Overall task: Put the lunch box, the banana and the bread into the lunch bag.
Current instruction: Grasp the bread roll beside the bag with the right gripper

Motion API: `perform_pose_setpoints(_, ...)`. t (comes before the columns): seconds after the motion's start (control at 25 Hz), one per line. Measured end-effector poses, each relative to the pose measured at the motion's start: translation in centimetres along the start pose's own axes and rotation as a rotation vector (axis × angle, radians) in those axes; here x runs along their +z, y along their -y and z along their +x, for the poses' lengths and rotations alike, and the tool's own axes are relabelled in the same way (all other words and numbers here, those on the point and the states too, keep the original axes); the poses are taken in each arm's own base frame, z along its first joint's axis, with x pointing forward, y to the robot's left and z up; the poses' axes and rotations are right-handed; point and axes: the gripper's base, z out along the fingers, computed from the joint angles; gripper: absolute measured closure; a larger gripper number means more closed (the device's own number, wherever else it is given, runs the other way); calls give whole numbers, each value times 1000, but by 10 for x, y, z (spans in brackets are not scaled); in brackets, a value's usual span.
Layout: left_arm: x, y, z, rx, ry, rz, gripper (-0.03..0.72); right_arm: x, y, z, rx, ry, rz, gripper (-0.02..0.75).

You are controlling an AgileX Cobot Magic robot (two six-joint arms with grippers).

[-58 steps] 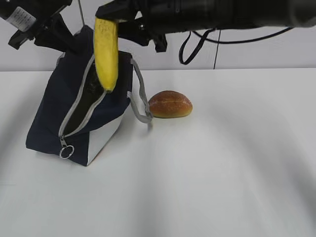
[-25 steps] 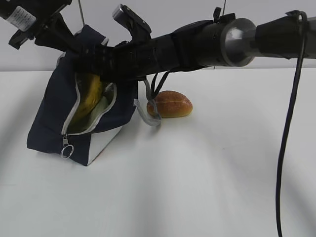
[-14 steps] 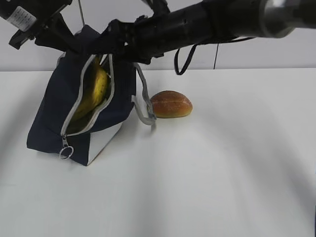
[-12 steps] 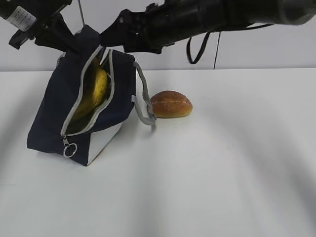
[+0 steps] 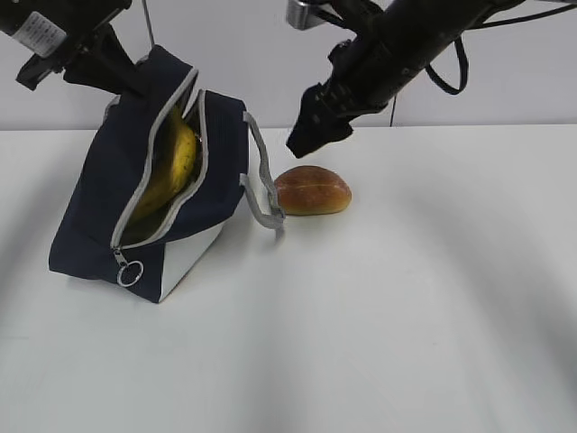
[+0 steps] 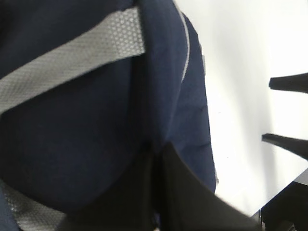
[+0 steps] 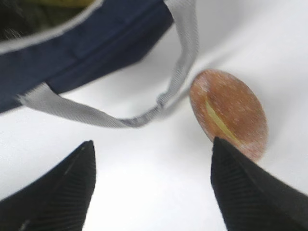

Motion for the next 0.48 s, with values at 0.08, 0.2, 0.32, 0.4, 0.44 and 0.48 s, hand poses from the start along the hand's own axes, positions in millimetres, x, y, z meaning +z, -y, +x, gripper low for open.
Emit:
perform_pose_setpoints(0.08,0,0,0,0,0,0,687,0,5,6,-58,-71,56,190)
perform_pose_setpoints(0.2,0,0,0,0,0,0,687,-2,15,14,-144,-165,151,185)
perform_pose_setpoints(0.32,0,0,0,0,0,0,687,-1,22,18,-200,-219,215,141)
perform_pose_setpoints(0.4,0,0,0,1,0,0,687,9,28,22,-218,-243,229,114)
perform_pose_setpoints(0.44,0,0,0,2,0,0,687,15,30,24,-221,-248,230,106)
perform_pose_setpoints(0.48,0,0,0,2,0,0,687,20,31,25,-229,-248,230,101)
